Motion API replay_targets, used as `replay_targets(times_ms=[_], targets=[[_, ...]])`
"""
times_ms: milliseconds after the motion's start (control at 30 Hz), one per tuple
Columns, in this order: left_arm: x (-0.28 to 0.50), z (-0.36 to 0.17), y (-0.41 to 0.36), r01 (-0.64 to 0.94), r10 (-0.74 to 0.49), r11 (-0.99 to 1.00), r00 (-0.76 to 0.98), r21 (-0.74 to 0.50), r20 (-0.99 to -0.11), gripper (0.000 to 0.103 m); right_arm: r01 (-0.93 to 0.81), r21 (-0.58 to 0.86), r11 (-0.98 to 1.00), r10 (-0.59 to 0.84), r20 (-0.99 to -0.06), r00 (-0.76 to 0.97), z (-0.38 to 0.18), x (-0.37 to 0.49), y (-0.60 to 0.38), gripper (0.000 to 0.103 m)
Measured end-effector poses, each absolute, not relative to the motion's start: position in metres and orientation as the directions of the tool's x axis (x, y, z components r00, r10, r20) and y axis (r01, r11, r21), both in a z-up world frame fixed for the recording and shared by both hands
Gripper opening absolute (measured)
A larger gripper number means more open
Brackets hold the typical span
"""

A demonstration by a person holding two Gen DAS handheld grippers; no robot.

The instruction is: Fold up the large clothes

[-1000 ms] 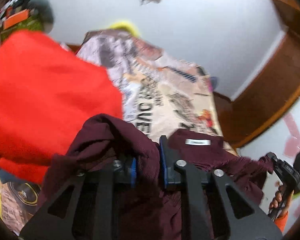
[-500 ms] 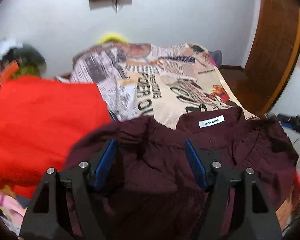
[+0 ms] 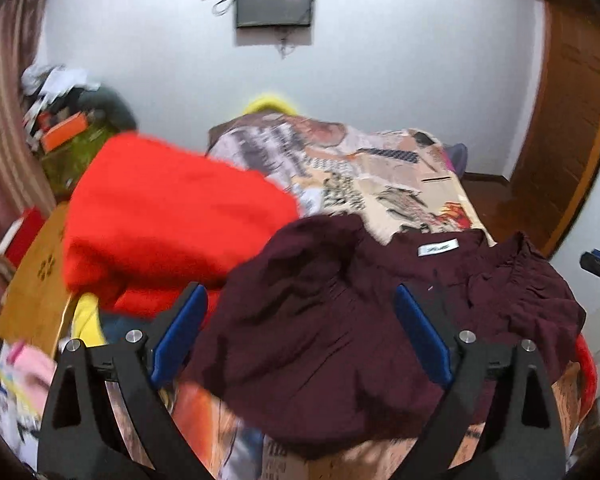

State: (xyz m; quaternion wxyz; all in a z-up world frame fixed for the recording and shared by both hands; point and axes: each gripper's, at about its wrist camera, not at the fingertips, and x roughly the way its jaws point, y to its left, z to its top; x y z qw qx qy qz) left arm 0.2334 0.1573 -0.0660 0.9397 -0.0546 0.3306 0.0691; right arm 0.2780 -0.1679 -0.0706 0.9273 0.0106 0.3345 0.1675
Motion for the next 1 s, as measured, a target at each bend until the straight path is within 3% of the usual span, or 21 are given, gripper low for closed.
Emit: replay_targets(times_ms=[233, 400, 633, 767, 800, 900, 967, 1000], targets=[[0.204, -0.125, 0.21, -0.401, 0.152, 0.894, 0.692, -0.2, -0.706, 0.094, -0.339, 0.12, 0.933, 0.336, -0.631, 0.7, -0.079, 0.264, -0.139, 0.083], [0.206, -0.176, 0.229, -0.447, -0.009, 0.805, 0.649, -0.39, -0.761, 0.094, -0.343, 0.135, 0.93, 0.342, -0.66, 0.669, -0.093, 0.263, -0.121, 0.083], [0.227, -0.212, 0.233, -0.402, -0.205, 0.693, 0.686, -0.598, -0.698, 0.094, -0.337, 0.125, 0.933, 0.321, -0.712, 0.625, -0.115, 0.264, -0.108, 0.083], [0.242, -0.213, 0.231, -0.427, -0.161, 0.664, 0.721, -0.614, -0.675, 0.093, -0.333, 0.137, 0.933, 0.32, -0.742, 0.589, -0.128, 0.265, -0.109, 0.083], [0.246, -0.213, 0.23, -0.423, -0.161, 0.657, 0.73, -0.624, -0.664, 0.089, -0.332, 0.14, 0.933, 0.319, -0.749, 0.581, -0.13, 0.265, -0.109, 0.083], [0.259, -0.21, 0.218, -0.388, -0.2, 0.655, 0.738, -0.649, -0.644, 0.066, -0.327, 0.127, 0.936, 0.304, -0.761, 0.573, -0.134, 0.265, -0.109, 0.083], [0.26, -0.2, 0.209, -0.4, -0.15, 0.693, 0.734, -0.6, -0.663, 0.057, -0.327, 0.129, 0.936, 0.305, -0.759, 0.575, -0.133, 0.264, -0.11, 0.083], [0.258, -0.194, 0.205, -0.393, -0.138, 0.709, 0.736, -0.585, -0.662, 0.045, -0.327, 0.132, 0.936, 0.308, -0.756, 0.577, -0.132, 0.264, -0.111, 0.083]])
